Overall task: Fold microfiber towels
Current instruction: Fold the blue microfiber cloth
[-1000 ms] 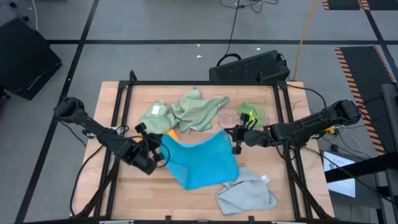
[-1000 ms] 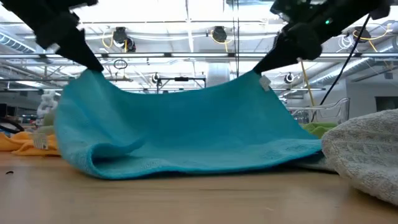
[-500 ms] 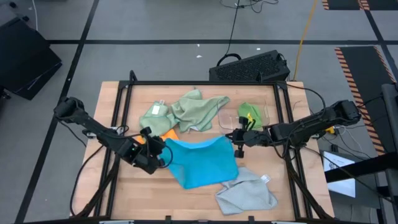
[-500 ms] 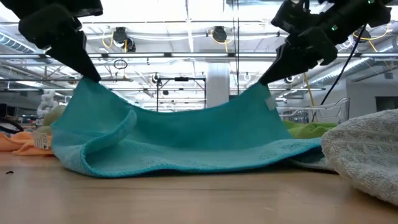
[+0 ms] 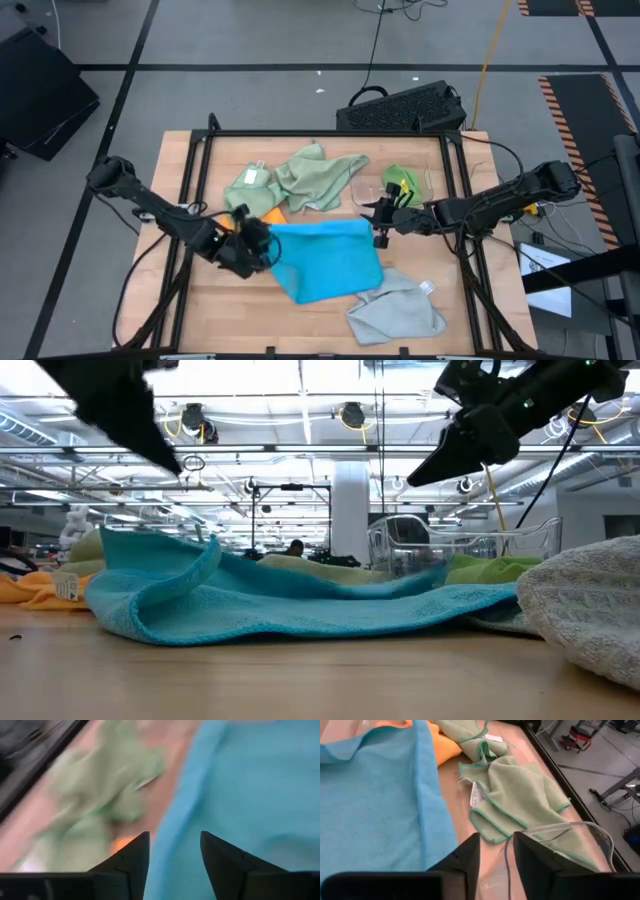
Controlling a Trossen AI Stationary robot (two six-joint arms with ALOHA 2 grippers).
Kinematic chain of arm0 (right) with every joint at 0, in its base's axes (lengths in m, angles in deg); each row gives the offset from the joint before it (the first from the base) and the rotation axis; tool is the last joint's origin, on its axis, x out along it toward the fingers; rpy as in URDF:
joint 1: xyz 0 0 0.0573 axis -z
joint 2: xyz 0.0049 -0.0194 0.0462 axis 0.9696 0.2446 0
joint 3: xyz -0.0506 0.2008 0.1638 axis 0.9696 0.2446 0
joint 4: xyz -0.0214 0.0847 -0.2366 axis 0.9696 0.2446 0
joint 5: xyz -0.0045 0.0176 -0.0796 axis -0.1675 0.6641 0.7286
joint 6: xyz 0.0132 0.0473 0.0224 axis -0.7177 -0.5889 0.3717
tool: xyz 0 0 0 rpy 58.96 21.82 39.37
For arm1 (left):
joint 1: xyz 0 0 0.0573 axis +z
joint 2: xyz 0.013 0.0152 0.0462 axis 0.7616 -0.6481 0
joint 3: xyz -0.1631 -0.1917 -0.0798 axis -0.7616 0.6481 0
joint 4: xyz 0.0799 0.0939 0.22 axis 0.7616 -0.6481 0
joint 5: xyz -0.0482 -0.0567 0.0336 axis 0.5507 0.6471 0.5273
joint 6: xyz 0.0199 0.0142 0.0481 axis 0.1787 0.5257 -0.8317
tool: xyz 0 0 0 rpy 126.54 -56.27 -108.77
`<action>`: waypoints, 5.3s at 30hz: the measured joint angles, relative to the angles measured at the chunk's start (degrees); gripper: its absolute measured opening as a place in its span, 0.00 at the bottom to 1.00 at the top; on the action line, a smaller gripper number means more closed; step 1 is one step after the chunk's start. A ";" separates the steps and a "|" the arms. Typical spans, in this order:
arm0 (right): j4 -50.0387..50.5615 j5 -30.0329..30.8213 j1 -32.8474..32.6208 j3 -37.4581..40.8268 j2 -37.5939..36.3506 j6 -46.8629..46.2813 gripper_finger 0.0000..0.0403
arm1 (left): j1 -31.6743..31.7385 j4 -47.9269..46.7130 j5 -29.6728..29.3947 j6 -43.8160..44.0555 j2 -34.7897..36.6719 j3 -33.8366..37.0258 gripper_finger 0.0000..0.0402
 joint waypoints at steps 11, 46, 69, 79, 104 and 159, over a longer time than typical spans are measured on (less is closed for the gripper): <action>-0.03 -6.38 -0.65 0.00 0.00 -5.29 0.32 | -4.36 26.47 1.47 -10.95 -14.60 0.74 0.33; 0.24 -6.56 -3.41 0.02 0.00 -2.45 0.32 | 1.01 30.29 13.90 22.35 -21.49 0.49 0.50; 0.37 -9.64 -5.74 0.02 0.00 -5.46 0.32 | -9.90 23.46 16.73 27.55 -14.18 0.48 0.01; 1.10 -9.53 -8.52 0.02 0.27 -8.63 0.32 | -17.41 20.20 18.44 41.09 -15.47 0.47 0.22; 2.75 -9.01 -8.83 0.02 9.99 -7.87 0.32 | -12.73 -17.95 -3.28 24.55 -10.50 0.49 0.51; 4.59 -5.73 -6.53 0.02 17.99 17.64 0.32 | -4.33 -16.23 2.16 7.89 -10.64 5.32 0.03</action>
